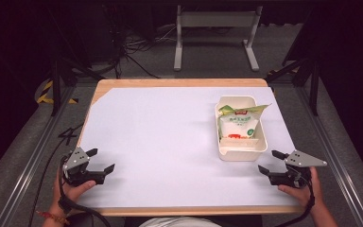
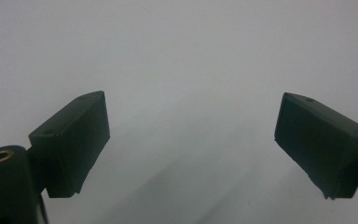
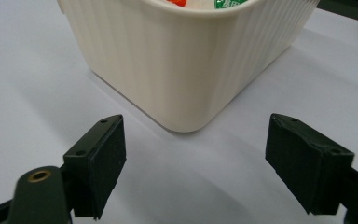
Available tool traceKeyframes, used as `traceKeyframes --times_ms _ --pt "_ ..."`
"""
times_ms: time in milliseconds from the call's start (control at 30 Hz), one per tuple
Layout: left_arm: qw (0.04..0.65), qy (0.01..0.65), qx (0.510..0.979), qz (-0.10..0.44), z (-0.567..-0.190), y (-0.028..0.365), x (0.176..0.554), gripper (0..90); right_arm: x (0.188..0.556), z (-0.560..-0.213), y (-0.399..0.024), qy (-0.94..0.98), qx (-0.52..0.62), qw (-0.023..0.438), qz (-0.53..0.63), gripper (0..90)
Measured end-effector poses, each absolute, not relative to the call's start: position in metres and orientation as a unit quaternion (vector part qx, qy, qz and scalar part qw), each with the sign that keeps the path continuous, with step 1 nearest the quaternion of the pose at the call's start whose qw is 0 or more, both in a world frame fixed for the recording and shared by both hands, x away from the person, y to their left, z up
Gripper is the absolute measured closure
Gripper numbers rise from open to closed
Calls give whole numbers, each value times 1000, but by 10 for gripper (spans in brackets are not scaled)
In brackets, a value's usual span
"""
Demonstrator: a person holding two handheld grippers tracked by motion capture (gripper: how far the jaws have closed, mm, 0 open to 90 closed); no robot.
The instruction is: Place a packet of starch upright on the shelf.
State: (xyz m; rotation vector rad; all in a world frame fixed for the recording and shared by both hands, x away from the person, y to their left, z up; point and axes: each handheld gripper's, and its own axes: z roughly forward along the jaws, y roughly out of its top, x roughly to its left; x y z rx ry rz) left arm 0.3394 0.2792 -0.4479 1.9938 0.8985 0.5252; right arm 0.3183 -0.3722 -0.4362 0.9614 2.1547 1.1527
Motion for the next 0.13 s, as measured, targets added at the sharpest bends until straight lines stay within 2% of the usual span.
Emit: traceKeyframes --times_ms 133 --pt "429 362 800 212 -448 279 339 108 318 -436 -373 793 355 254 425 198"
